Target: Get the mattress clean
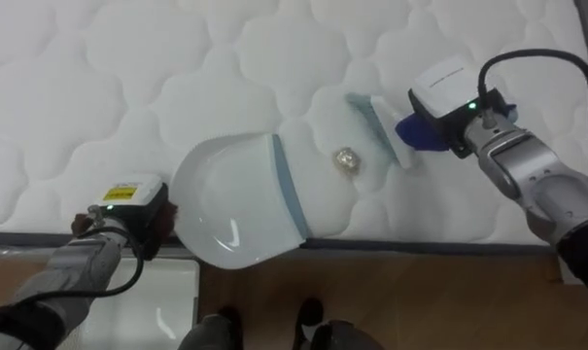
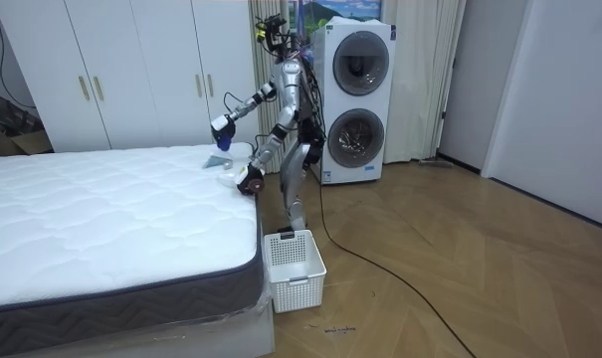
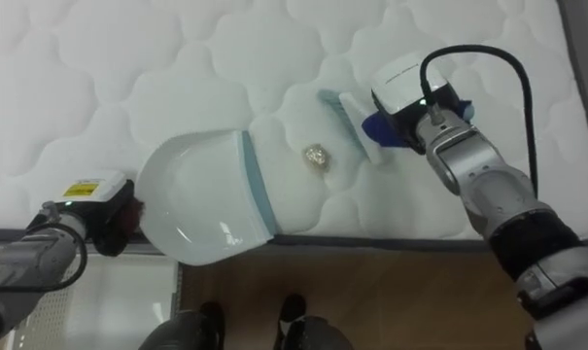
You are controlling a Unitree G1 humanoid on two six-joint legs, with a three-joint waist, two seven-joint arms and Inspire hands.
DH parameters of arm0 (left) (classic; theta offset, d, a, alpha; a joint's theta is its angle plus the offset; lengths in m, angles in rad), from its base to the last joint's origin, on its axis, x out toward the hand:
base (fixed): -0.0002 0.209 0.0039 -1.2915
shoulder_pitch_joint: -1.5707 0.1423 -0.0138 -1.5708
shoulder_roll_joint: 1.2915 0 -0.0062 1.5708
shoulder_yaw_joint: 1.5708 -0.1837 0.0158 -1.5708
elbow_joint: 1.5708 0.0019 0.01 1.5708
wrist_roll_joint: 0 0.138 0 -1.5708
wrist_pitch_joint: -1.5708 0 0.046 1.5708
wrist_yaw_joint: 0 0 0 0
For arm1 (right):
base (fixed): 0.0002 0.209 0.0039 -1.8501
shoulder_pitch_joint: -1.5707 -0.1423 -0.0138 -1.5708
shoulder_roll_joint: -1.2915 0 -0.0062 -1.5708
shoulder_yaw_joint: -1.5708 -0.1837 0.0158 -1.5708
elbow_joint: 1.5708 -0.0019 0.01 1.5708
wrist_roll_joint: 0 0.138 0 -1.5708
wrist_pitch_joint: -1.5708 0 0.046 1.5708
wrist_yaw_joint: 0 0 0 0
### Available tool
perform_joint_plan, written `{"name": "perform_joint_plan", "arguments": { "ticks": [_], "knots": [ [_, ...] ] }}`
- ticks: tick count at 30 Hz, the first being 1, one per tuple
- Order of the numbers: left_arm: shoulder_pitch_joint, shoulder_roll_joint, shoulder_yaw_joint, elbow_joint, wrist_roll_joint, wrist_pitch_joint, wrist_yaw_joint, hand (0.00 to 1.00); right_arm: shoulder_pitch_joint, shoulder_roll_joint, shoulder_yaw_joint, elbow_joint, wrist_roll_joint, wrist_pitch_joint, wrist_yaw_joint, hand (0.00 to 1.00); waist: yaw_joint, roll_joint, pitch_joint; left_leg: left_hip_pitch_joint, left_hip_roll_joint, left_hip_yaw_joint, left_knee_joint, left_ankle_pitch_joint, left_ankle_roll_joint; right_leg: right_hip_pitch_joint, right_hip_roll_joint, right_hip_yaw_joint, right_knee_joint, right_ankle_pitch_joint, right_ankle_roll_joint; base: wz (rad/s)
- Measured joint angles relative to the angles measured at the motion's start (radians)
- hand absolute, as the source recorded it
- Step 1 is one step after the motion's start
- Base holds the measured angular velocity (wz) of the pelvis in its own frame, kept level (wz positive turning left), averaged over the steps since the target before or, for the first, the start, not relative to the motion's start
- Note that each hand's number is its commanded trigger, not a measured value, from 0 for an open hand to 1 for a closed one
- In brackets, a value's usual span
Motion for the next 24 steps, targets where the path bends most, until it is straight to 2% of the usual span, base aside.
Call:
{"name": "perform_joint_plan", "arguments": {
  "ticks": [5,11,14,17,19,21,24],
  "knots": [
    [0.004,0.000,-0.006,0.005,0.000,-0.006,0.000,1.00,0.036,0.001,0.023,-0.039,0.033,0.002,0.054,1.00,0.002,0.005,-0.0065,0.002,0.007,0.000,0.001,0.000,-0.001,0.010,0.008,-0.004,-0.016,0.009,-0.002,-0.02],
    [0.004,-0.008,-0.019,0.012,-0.001,-0.008,0.011,1.00,0.056,0.000,0.035,-0.077,0.046,0.003,0.077,1.00,-0.001,0.009,-0.0080,0.003,0.015,0.000,0.001,-0.002,-0.003,0.016,0.013,-0.013,-0.027,0.014,-0.006,-0.01],
    [0.004,-0.011,-0.019,0.027,0.000,-0.029,0.013,1.00,0.079,0.002,0.035,-0.121,0.067,-0.001,0.102,1.00,-0.002,0.014,-0.0077,0.002,0.016,0.000,0.002,-0.004,-0.006,0.015,0.015,-0.009,-0.023,0.014,-0.006,-0.03],
    [0.004,-0.013,-0.018,0.032,0.012,-0.034,0.020,1.00,0.087,0.003,0.036,-0.178,0.074,-0.001,0.142,1.00,0.003,0.017,-0.0080,-0.001,0.015,0.009,0.003,-0.005,-0.007,-0.003,0.010,-0.005,-0.003,0.013,-0.006,-0.10],
    [0.004,-0.017,-0.017,0.056,0.012,-0.050,0.039,1.00,0.087,0.004,0.037,-0.203,0.090,-0.003,0.163,1.00,0.007,0.020,-0.0082,0.000,0.016,0.017,0.005,-0.005,-0.007,-0.009,0.007,-0.006,0.006,0.011,-0.010,-0.12],
    [0.004,-0.030,-0.017,0.068,0.012,-0.051,0.044,1.00,0.087,0.004,0.039,-0.222,0.116,-0.004,0.190,1.00,0.009,0.029,-0.0092,0.003,0.017,0.023,0.003,-0.005,-0.008,-0.010,0.005,-0.007,0.005,0.011,-0.012,-0.05],
    [0.007,-0.043,-0.017,0.069,0.017,-0.052,0.044,1.00,0.087,0.007,0.039,-0.237,0.168,-0.018,0.223,1.00,0.016,0.029,-0.0092,0.009,0.016,0.031,0.002,-0.007,-0.011,-0.013,0.000,-0.006,0.005,0.006,-0.018,-0.10]
  ]
}}
